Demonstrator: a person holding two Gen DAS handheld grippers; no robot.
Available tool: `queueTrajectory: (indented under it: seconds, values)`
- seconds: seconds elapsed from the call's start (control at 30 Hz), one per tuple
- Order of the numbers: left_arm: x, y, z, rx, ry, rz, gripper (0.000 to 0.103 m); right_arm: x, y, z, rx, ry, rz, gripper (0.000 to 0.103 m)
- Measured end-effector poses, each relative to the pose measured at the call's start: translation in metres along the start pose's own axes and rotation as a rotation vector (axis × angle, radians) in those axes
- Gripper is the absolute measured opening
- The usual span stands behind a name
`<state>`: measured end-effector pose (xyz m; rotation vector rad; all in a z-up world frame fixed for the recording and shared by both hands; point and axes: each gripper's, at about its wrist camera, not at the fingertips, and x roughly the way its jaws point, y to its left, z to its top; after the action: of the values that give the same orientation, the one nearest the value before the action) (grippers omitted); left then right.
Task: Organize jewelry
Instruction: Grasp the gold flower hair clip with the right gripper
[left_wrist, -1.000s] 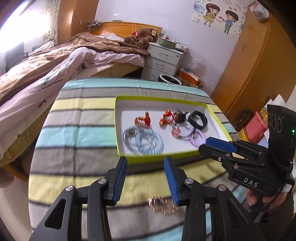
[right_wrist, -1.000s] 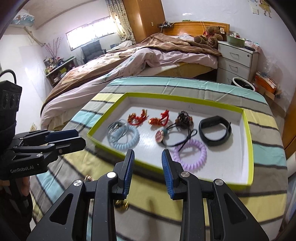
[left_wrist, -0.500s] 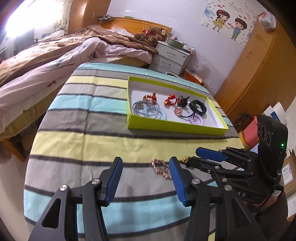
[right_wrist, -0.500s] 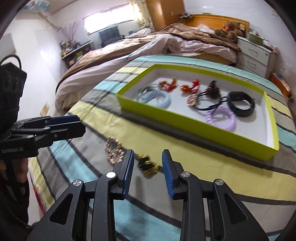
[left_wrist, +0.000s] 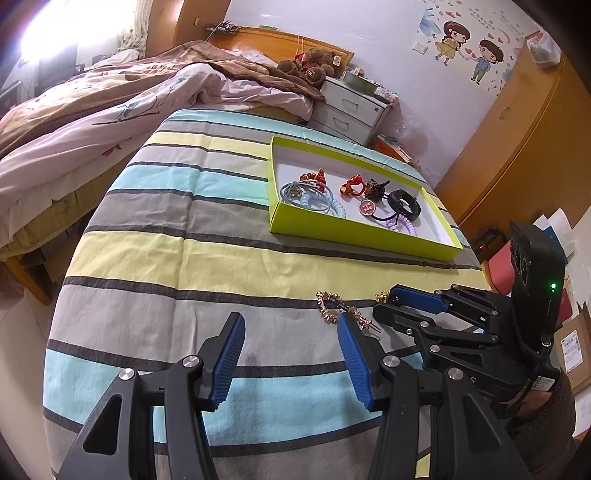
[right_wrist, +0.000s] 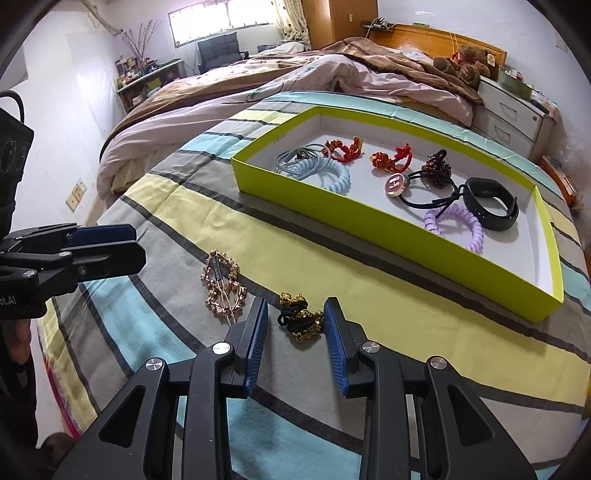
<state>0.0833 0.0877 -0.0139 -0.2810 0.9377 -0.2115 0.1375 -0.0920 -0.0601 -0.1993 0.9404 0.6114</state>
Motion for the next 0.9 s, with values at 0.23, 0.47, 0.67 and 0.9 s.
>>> queueTrajectory:
  seconds: [0.23,0.47,0.67,0.9]
  values:
    - [0.003,-0.002,-0.001,0.002,0.012,0.002,0.052,-0.001,0.004,-0.003,-0.005,-0.007,-0.028,0.032]
    - [0.006,-0.01,-0.002,0.018,0.025,0.006,0.052,-0.004,0.001,-0.004,0.012,-0.018,-0.053,0.021]
    - [0.017,-0.025,-0.001,0.042,0.048,0.018,0.052,-0.015,-0.009,-0.007,0.074,-0.052,-0.068,0.021]
    - [0.039,-0.052,0.002,0.058,0.084,0.047,0.052,-0.034,-0.018,-0.016,0.131,-0.096,-0.053,0.021]
